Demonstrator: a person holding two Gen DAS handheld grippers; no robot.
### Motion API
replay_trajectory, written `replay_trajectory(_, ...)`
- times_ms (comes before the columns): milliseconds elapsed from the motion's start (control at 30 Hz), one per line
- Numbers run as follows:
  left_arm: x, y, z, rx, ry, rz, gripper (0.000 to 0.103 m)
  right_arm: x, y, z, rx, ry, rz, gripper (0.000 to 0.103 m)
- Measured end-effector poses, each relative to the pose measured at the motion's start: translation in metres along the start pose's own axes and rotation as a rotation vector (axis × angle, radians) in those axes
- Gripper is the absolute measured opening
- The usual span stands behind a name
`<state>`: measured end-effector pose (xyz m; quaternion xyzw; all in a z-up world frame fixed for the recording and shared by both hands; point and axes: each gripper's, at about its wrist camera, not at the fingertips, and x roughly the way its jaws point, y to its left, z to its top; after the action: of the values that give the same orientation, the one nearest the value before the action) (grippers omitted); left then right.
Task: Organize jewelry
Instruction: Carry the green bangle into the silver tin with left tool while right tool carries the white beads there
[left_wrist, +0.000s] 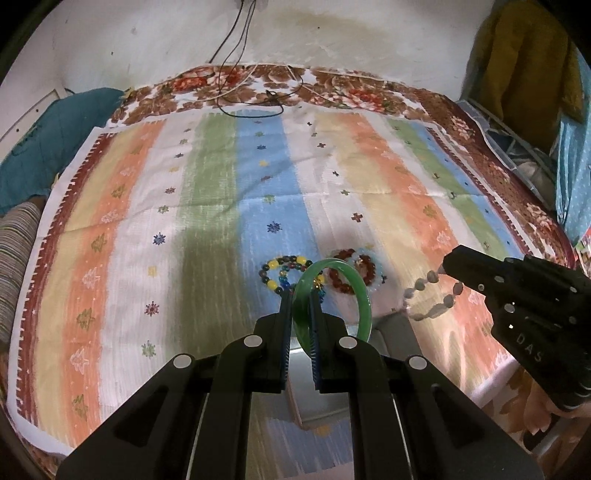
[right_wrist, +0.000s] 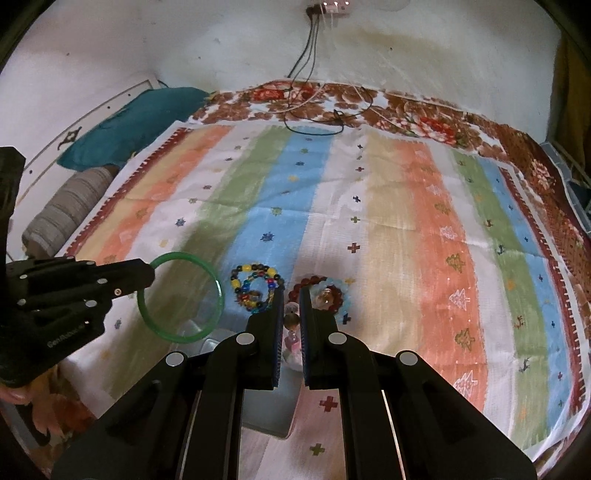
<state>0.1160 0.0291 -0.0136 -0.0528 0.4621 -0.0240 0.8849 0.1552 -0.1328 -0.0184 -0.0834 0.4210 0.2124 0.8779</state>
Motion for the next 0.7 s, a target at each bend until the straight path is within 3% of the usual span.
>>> replay_trajectory(700, -0.002, -0.018, -0.034, 0.049, 0.04, 0.04, 0.008, -0.006, 0.014, -0.036, 0.008, 0.064, 0.047, 0.009)
